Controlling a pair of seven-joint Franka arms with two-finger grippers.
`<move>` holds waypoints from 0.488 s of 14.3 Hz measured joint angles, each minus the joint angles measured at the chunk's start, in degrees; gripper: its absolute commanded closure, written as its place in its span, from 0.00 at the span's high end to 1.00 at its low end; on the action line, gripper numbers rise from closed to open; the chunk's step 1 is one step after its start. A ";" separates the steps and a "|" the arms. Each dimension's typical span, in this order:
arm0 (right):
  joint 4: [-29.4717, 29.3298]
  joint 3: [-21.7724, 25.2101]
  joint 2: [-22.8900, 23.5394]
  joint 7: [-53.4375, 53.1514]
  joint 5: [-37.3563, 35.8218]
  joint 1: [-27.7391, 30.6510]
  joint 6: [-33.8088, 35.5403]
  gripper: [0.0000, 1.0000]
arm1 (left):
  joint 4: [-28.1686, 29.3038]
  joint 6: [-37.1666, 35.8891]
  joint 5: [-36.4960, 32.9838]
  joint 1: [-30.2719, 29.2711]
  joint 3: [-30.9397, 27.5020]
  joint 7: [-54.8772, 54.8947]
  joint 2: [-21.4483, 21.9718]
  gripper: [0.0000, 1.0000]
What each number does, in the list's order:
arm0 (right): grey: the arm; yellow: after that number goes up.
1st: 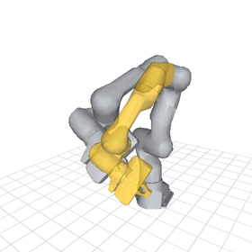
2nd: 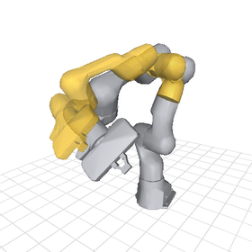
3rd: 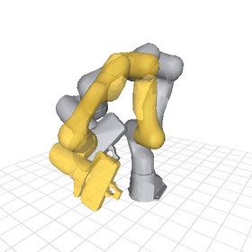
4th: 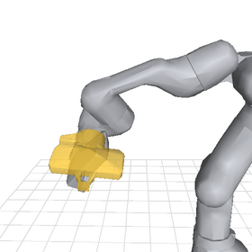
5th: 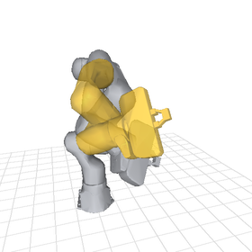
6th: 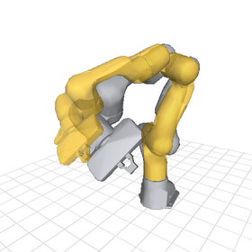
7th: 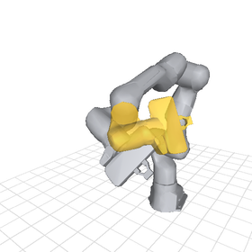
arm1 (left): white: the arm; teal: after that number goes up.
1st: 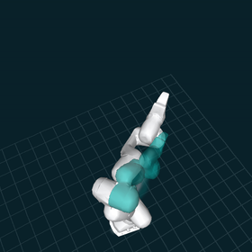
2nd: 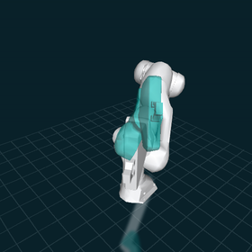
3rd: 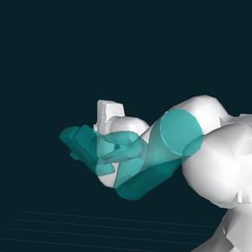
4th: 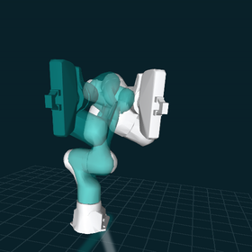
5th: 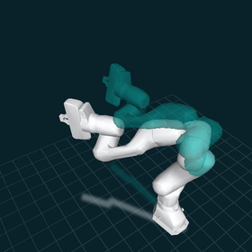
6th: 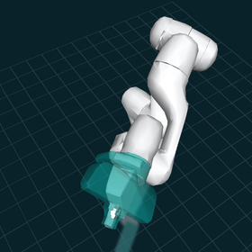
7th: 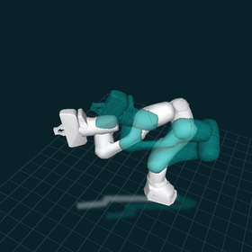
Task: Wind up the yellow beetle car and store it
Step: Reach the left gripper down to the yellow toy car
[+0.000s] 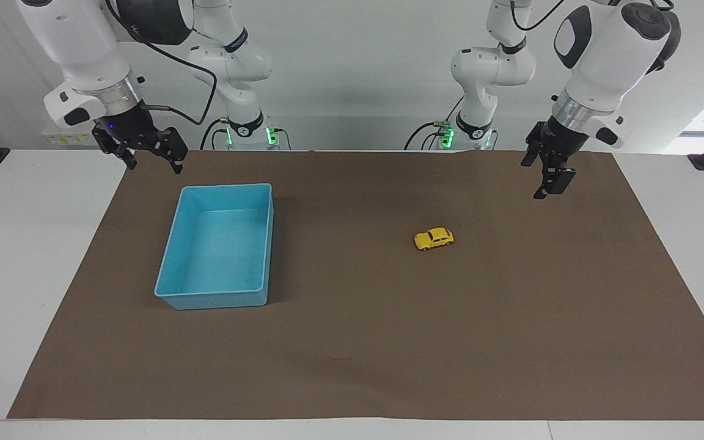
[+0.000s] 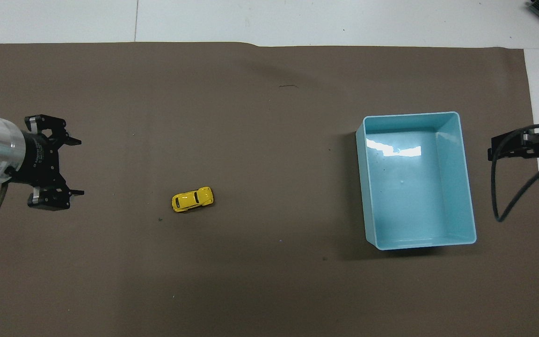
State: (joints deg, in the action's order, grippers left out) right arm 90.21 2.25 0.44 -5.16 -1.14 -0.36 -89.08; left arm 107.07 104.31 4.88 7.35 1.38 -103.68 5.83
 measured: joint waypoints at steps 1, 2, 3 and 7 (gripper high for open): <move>0.00 0.00 0.00 0.00 0.00 0.00 0.00 1.00 | 0.95 0.90 0.02 0.05 -0.01 -2.04 -0.01 1.00; 0.00 0.00 0.00 0.00 0.00 0.00 0.00 1.00 | 1.94 1.71 0.09 0.32 0.01 -3.24 -0.02 1.00; 0.00 0.00 0.00 0.00 0.00 0.00 0.00 1.00 | 2.98 2.38 0.16 0.85 0.02 -4.58 -0.05 1.00; 0.00 0.00 0.00 0.00 0.00 0.00 0.00 1.00 | 6.08 4.59 1.07 2.11 0.02 -7.65 -0.90 1.00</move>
State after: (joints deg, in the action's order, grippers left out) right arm 90.21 2.25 0.44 -5.16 -1.14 -0.36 -89.08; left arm 113.16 108.90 5.96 9.46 1.40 -111.32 4.93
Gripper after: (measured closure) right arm 0.000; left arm 0.000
